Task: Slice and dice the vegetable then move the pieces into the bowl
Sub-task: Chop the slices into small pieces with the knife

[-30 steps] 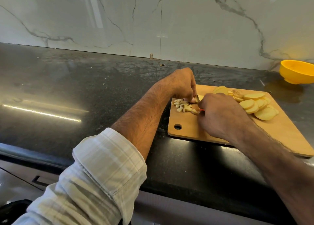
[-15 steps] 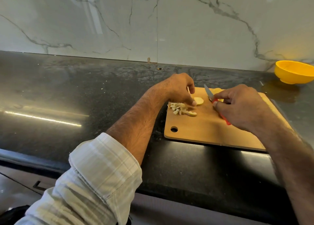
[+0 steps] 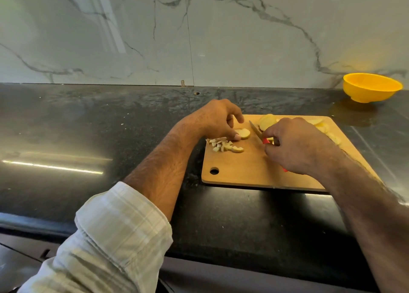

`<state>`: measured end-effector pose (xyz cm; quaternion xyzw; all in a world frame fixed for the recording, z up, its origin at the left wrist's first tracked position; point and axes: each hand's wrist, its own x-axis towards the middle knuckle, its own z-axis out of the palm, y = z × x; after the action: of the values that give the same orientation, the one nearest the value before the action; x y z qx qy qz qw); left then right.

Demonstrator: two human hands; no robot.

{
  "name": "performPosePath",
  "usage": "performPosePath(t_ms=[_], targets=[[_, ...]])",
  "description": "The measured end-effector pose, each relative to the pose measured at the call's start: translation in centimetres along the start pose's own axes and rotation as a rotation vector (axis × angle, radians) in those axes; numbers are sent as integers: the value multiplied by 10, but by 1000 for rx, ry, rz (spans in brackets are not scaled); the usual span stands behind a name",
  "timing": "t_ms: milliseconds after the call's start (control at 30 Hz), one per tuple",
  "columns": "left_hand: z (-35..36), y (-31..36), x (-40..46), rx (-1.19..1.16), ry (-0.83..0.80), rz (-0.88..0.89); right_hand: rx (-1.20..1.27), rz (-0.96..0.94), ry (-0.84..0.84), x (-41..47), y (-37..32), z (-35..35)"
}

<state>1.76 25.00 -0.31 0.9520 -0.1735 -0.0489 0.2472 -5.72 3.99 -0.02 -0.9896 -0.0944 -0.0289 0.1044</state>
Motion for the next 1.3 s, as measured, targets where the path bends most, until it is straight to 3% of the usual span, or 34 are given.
performPosePath(t_ms=[267, 567, 800, 967, 1300], targets=[[1, -1, 3, 17, 70, -14, -71, -87, -47, -7, -7, -4], [9, 6, 2, 86, 80, 35, -29, -7, -27, -2, -2, 0], [3, 4, -1, 13, 42, 19, -60, -27, -19, -5, -10, 9], [4, 8, -1, 167, 47, 25, -50, 13, 14, -4, -7, 4], [2, 9, -2, 63, 36, 20, -83, -25, -19, -8, -16, 3]])
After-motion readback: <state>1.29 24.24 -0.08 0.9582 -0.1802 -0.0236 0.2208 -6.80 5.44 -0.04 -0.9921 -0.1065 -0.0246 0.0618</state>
